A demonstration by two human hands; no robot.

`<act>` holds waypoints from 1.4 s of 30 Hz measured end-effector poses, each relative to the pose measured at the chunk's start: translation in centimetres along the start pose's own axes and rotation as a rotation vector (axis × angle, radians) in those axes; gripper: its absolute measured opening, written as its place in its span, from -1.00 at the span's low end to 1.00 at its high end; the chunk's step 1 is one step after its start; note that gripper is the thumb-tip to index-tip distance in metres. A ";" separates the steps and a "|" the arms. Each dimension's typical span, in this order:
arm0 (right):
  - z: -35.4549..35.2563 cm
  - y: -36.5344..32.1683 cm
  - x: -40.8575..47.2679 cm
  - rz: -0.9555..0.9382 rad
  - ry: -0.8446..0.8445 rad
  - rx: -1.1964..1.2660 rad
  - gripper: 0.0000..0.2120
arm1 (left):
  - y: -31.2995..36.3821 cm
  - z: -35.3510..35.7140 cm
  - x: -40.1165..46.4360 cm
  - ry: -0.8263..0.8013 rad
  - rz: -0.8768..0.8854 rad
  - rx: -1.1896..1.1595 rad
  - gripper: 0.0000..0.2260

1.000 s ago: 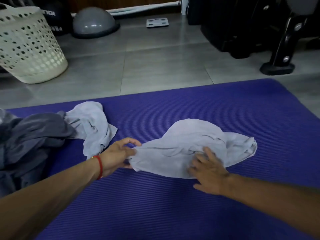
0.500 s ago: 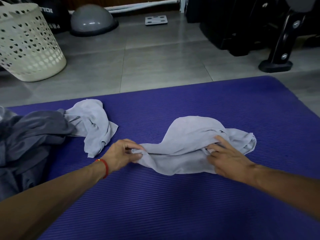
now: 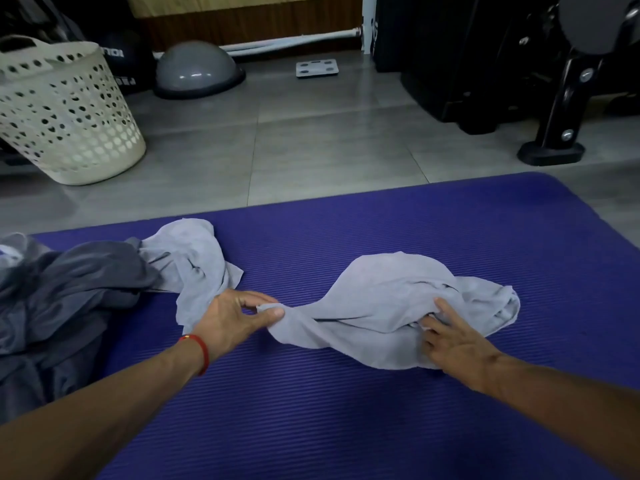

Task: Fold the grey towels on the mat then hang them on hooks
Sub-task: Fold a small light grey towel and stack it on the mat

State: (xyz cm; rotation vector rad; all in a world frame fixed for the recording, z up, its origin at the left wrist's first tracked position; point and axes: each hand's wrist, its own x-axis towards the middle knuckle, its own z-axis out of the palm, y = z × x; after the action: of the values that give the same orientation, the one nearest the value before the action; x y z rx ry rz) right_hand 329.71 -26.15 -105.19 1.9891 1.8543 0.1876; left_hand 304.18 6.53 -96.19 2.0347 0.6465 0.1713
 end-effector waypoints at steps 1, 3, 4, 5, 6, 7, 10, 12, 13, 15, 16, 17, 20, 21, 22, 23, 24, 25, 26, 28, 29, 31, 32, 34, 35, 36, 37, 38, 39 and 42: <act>0.2 0.1 0.3 0.012 0.008 0.010 -0.63 | -0.1 -0.2 0.0 -0.017 -0.012 -0.002 -0.85; 0.1 0.6 0.5 0.016 0.012 0.071 -0.69 | -0.4 -0.6 -0.1 -0.064 -0.028 0.011 -0.80; -0.1 1.1 0.6 0.007 0.013 0.126 -0.74 | -0.4 -0.8 0.0 -0.086 -0.030 0.015 -0.79; -0.6 1.6 0.6 0.014 0.019 0.221 -0.82 | -0.4 -0.9 0.1 -0.100 -0.034 0.010 -0.80; -0.9 2.2 0.6 0.052 0.066 0.331 -0.90 | -0.4 -1.0 0.2 -0.103 -0.039 -0.009 -0.82; -1.9 2.6 0.7 0.133 0.096 0.448 -0.91 | -0.2 -1.2 0.4 -0.088 -0.043 -0.037 -0.83; -5.8 3.9 1.1 0.472 0.315 0.810 -0.85 | 1.0 -1.7 1.6 0.057 -0.007 -0.166 -0.84; -8.4 5.6 1.3 0.690 0.414 1.122 -0.85 | 2.4 -2.6 2.8 0.146 0.011 -0.293 -0.81; -9.6 6.6 1.3 0.759 0.446 1.256 -0.83 | 3.2 -3.2 3.3 0.188 0.033 -0.335 -0.78; -12.1 9.1 0.9 0.799 0.485 1.405 -0.83 | 5.0 -4.6 4.5 0.283 0.114 -0.356 -0.76; -12.8 10.2 0.6 0.812 0.494 1.426 -0.83 | 5.6 -5.0 5.1 0.324 0.137 -0.356 -0.76; -13.7 11.6 0.4 0.820 0.529 1.411 -0.82 | 6.5 -5.7 5.5 0.362 0.158 -0.350 -0.78; -16.4 15.5 -0.5 0.870 0.624 1.253 -0.80 | 9.7 -8.0 6.8 0.394 0.217 -0.243 -0.78; -17.6 16.6 -0.8 0.892 0.633 1.174 -0.81 | 10.9 -8.9 7.2 0.405 0.242 -0.167 -0.80; -18.9 17.7 -0.9 0.911 0.633 1.099 -0.83 | 12.2 -9.9 7.4 0.430 0.265 -0.097 -0.82; -20.1 18.8 -0.9 0.912 0.653 1.043 -0.83 | 13.6 -10.6 7.5 0.465 0.291 -0.051 -0.81; -21.5 19.9 -0.9 0.919 0.693 1.009 -0.82 | 14.9 -11.5 7.7 0.502 0.313 -0.025 -0.78; -23.2 20.8 -0.9 0.925 0.738 0.991 -0.81 | 16.5 -12.2 7.7 0.522 0.341 -0.016 -0.77; -24.9 21.8 -0.9 0.934 0.780 0.987 -0.80 | 18.1 -13.0 7.6 0.521 0.368 -0.010 -0.79; -28.6 23.8 -1.0 0.952 0.883 0.986 -0.79 | 21.6 -15.0 6.9 0.531 0.451 0.090 -0.85; -30.6 24.8 -1.0 0.964 0.958 1.000 -0.80 | 23.3 -16.1 6.5 0.559 0.495 0.145 -0.89; -34.3 26.7 -1.1 0.970 1.134 1.043 -0.78 | 26.5 -18.4 5.8 0.619 0.577 0.122 -0.92; -35.5 27.5 -1.2 0.946 1.180 1.062 -0.77 | 27.6 -19.2 5.7 0.624 0.605 0.075 -0.93; -37.0 28.0 -1.2 0.865 1.171 1.092 -0.79 | 29.2 -20.2 5.8 0.591 0.621 0.012 -0.93; -37.1 27.6 -1.3 0.817 1.144 1.132 -0.80 | 29.3 -20.3 6.1 0.533 0.590 0.032 -0.89; -36.5 27.0 -1.4 0.768 1.097 1.195 -0.80 | 28.7 -20.4 6.6 0.449 0.539 0.068 -0.84; -35.5 26.1 -1.7 0.725 1.011 1.283 -0.80 | 27.7 -20.3 7.2 0.353 0.481 0.096 -0.79; -34.1 25.1 -2.0 0.677 0.892 1.388 -0.81 | 26.4 -19.9 7.4 0.258 0.435 0.103 -0.74; -32.1 24.1 -2.5 0.641 0.747 1.492 -0.81 | 24.8 -19.3 7.7 0.178 0.394 0.094 -0.71; -25.4 20.8 -3.8 0.642 0.467 1.638 -0.77 | 20.4 -16.4 8.2 0.142 0.310 0.093 -0.72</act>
State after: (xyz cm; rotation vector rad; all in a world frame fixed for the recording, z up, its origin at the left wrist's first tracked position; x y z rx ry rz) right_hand 339.02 -25.29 -73.48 3.8209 1.5108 -1.1582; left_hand 312.70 14.99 -71.54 2.2193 0.4281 0.4786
